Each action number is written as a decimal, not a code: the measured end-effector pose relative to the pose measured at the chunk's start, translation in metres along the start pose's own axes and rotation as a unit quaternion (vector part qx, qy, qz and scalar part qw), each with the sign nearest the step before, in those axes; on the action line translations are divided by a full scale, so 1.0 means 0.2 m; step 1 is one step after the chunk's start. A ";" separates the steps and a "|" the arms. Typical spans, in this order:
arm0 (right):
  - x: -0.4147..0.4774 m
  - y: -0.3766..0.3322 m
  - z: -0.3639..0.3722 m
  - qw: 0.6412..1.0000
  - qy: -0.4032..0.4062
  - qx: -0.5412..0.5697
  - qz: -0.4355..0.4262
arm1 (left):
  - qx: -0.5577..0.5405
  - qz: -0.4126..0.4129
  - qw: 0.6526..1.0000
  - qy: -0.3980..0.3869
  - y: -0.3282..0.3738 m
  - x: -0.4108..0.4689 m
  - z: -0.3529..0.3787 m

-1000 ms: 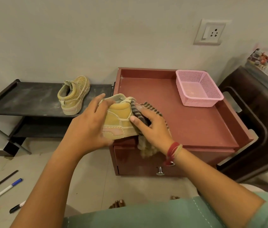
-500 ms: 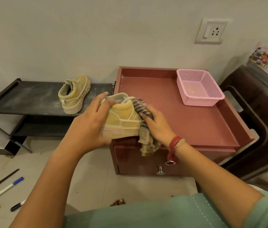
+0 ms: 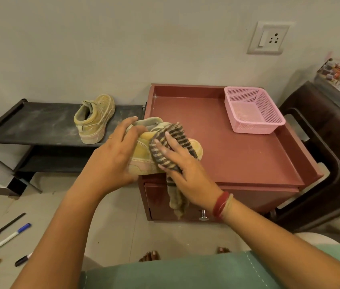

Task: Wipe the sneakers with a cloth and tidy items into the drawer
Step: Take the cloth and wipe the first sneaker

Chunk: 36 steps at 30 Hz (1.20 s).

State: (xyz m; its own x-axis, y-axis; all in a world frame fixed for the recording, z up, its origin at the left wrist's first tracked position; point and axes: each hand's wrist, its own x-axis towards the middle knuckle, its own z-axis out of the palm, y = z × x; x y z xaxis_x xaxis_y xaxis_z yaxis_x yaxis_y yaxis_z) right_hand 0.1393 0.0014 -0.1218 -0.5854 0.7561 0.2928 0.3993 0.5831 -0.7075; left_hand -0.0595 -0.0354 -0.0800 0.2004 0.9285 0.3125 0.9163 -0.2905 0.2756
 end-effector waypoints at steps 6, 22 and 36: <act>0.05 0.04 -0.09 0.991 0.044 0.012 0.126 | 0.005 0.014 1.000 0.004 0.00 -0.01 0.01; -0.02 0.19 -0.16 0.995 0.003 -0.054 0.088 | 0.004 -0.061 0.998 -0.016 -0.08 0.04 0.04; -0.05 0.37 -0.22 0.965 0.001 -0.186 0.183 | -0.063 -0.080 0.992 -0.072 -0.05 0.05 0.04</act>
State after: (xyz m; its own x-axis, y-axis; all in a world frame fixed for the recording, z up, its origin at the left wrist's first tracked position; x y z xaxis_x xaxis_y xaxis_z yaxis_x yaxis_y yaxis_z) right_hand 0.2067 0.0505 -0.1492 -0.3551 0.9323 0.0685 0.8050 0.3422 -0.4846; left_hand -0.0638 -0.0211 -0.0879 0.1116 0.9858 0.1253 0.8914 -0.1551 0.4259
